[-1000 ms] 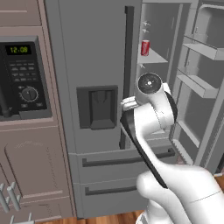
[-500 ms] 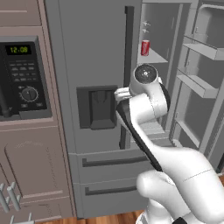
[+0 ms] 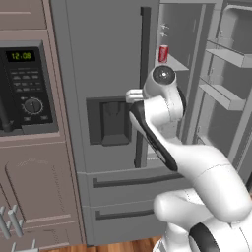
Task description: Open the fridge, grab two sodas, and place both sodas inside the bowl with ice on the dining counter.
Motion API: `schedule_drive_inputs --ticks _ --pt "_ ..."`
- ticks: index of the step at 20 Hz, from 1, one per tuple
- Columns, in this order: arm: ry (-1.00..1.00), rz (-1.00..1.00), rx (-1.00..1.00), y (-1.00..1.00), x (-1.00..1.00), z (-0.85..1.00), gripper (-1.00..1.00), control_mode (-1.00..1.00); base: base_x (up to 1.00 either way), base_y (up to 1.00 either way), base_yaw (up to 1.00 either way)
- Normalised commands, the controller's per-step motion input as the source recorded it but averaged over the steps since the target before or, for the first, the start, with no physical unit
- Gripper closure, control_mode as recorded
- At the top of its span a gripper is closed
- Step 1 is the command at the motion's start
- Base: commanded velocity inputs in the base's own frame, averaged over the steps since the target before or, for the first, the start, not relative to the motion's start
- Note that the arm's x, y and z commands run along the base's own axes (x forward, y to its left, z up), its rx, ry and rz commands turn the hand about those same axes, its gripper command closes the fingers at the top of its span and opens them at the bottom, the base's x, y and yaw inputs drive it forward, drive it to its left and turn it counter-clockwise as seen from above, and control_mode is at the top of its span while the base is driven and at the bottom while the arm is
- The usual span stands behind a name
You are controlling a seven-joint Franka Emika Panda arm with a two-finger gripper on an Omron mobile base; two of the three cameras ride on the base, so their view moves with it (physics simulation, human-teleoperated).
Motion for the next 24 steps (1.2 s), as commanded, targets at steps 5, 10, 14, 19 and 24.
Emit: schedule_drive_inputs --ticks 5,10,14,19,24 --pt "0.0 0.0 0.09 0.0 0.45 0.0 -1.0 -1.0 0.0 0.0 0.0" --pt "0.0 0.0 0.06 0.0 0.47 0.0 -1.0 -1.0 0.0 0.0 0.0" --pt "0.0 0.0 0.03 0.0 0.43 0.0 -1.0 -1.0 0.0 0.0 0.0" --pt "0.0 0.03 0.02 0.0 0.38 0.0 -1.0 -1.0 0.0 0.0 0.0" --pt "0.0 0.03 0.0 0.0 0.3 -0.18 1.0 -1.0 0.0 0.0 0.0"
